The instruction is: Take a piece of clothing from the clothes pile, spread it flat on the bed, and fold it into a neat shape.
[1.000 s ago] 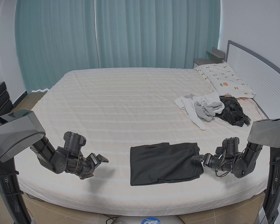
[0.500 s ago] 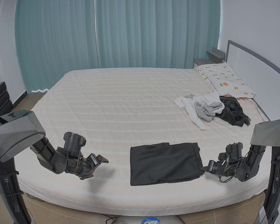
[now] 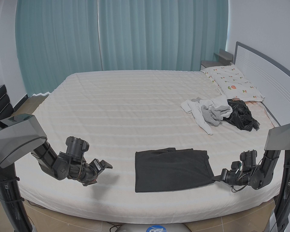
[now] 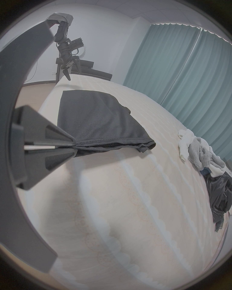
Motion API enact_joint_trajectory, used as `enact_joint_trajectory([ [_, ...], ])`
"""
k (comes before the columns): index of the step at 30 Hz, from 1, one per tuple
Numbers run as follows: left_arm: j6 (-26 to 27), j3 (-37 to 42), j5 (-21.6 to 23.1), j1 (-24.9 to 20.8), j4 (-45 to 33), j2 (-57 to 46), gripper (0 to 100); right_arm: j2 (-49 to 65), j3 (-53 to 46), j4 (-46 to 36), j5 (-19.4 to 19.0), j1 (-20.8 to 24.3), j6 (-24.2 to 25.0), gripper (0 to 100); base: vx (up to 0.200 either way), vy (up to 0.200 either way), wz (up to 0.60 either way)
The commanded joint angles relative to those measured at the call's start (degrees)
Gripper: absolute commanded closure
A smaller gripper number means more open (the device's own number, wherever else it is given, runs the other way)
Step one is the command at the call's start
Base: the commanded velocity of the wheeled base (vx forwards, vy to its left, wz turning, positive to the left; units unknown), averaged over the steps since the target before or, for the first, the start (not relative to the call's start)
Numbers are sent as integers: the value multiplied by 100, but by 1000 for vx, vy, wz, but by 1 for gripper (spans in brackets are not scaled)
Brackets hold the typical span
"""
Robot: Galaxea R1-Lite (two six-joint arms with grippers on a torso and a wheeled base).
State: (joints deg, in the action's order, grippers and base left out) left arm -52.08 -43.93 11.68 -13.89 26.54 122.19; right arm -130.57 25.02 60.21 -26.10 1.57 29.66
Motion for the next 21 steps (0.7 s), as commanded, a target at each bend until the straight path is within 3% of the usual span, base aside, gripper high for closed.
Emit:
enact_joint_trajectory([
  [1, -4, -1, 1, 0, 0, -2, 0, -38, 47, -9, 0, 1, 22, 0, 0, 0, 0],
  [10, -4, -1, 1, 0, 0, -11, 0, 41, 619, 0, 61, -122, 145, 0, 0, 0, 0],
  [17, -4, -1, 1, 0, 0, -2, 0, -399, 1717, -115, 184, 54, 831, 0, 0, 0, 0],
  [21, -4, -1, -8, 0, 0, -2, 0, -1005, 2974, -958, 773, 300, 919, 0, 0, 0, 0],
])
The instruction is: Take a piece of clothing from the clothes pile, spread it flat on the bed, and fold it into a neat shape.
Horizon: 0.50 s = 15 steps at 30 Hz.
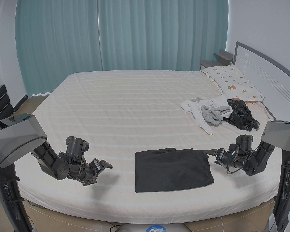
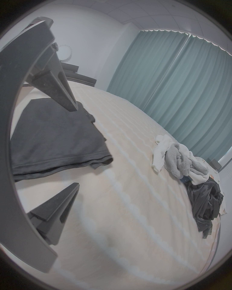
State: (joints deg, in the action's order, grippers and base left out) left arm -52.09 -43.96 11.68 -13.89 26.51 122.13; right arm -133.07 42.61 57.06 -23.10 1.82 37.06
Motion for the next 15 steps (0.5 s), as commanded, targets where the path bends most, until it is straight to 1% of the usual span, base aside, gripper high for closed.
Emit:
enact_joint_trajectory([
  [1, -3, 1, -8, 0, 3, 4, 0, -870, 1479, -820, 579, 319, 188, 0, 0, 0, 0],
  [4, -3, 1, -16, 0, 12, 4, 0, -1116, 2024, -1154, 667, 398, 214, 0, 0, 0, 0],
  [8, 6, 1, -34, 0, 3, 13, 0, -1265, 2366, -1470, 702, 478, 223, 0, 0, 0, 0],
  [9, 6, 1, -34, 0, 3, 22, 0, -1256, 2375, -1514, 702, 478, 232, 100, 0, 0, 0],
  [13, 15, 1, -34, -9, 3, 22, 0, -1283, 2454, -1514, 719, 460, 363, 100, 0, 0, 0],
  [15, 6, 1, -43, -9, 3, 31, 0, -1274, 2489, -1488, 719, 442, 539, 100, 0, 0, 0],
])
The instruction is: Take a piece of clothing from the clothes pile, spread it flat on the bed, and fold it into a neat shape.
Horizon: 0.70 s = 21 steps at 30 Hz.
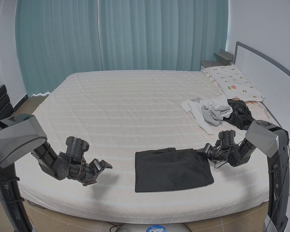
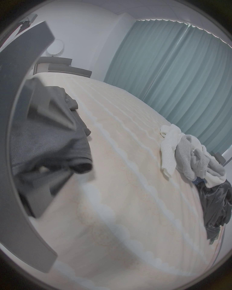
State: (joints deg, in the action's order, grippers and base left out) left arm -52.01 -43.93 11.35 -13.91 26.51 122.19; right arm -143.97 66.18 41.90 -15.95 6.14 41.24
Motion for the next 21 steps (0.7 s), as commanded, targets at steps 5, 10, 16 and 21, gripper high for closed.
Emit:
enact_joint_trajectory([
  [5, -3, -1, -10, -7, 3, 25, 0, -149, 158, 55, 12, -8, 279, 100, 0, 0, 0],
  [10, -3, -10, -10, 2, 3, 25, 0, -96, 149, 64, 100, -61, 411, 100, 0, 0, 0],
  [16, -3, -10, -19, -7, 3, 25, 0, -122, 141, 257, 294, -78, 446, 100, 0, 0, 0],
  [21, -3, -19, -19, -7, 3, 25, 0, -140, 79, 451, 311, -52, 525, 100, 0, 0, 0],
])
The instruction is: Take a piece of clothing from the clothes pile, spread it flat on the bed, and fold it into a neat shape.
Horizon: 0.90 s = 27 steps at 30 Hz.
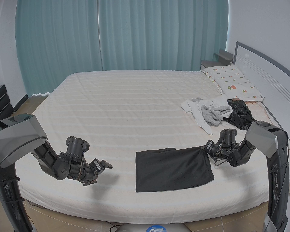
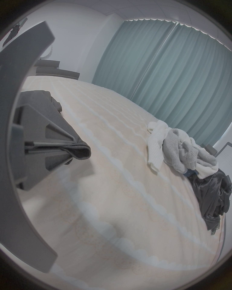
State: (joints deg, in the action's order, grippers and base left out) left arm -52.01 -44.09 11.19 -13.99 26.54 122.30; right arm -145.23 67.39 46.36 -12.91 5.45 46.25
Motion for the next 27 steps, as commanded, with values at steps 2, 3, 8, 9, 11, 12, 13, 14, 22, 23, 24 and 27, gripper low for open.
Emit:
enact_joint_trajectory([
  [2, 6, 6, -3, 2, 0, 14, 0, 3, -59, -48, 8, 18, 33, 100, 0, 0, 0],
  [3, 6, 6, -3, 2, 0, 14, 0, 12, -77, -39, 17, 18, 33, 0, 0, 0, 0],
  [8, -29, -38, 6, 2, 0, 14, 0, 258, -297, 31, 8, -18, 24, 0, 0, 0, 0],
  [9, -29, -38, 6, 2, 0, 14, 0, 258, -297, 31, 8, -18, 24, 0, 0, 0, 0],
  [11, -11, -38, -3, -7, -8, 22, 0, 530, -508, 31, 17, -105, 16, 0, 0, 0, 0],
  [12, -11, -38, -3, -7, -8, 22, 0, 530, -508, 31, 17, -105, 16, 0, 0, 0, 0],
  [13, -3, -38, -3, -24, -8, 31, 0, 785, -771, 31, -1, -123, -2, 0, 0, 0, 0],
  [14, -3, -47, -3, -24, -8, 31, 0, 900, -894, 40, -1, -149, 16, 0, 0, 0, 0],
  [22, -3, -56, -12, -51, -8, 40, 0, 1401, -1624, 303, -19, -299, -28, 0, 0, -200, 0],
  [23, -3, -56, -12, -51, -8, 40, 0, 1488, -1861, 514, -19, -325, -37, 0, 0, -200, 0],
  [24, -3, -56, -12, -51, -8, 40, 0, 1497, -1879, 532, -19, -325, -37, 0, 0, -200, 0],
  [27, -3, -64, -12, -51, -8, 40, 0, 1638, -2204, 725, -10, -325, -46, 0, 0, -200, 0],
])
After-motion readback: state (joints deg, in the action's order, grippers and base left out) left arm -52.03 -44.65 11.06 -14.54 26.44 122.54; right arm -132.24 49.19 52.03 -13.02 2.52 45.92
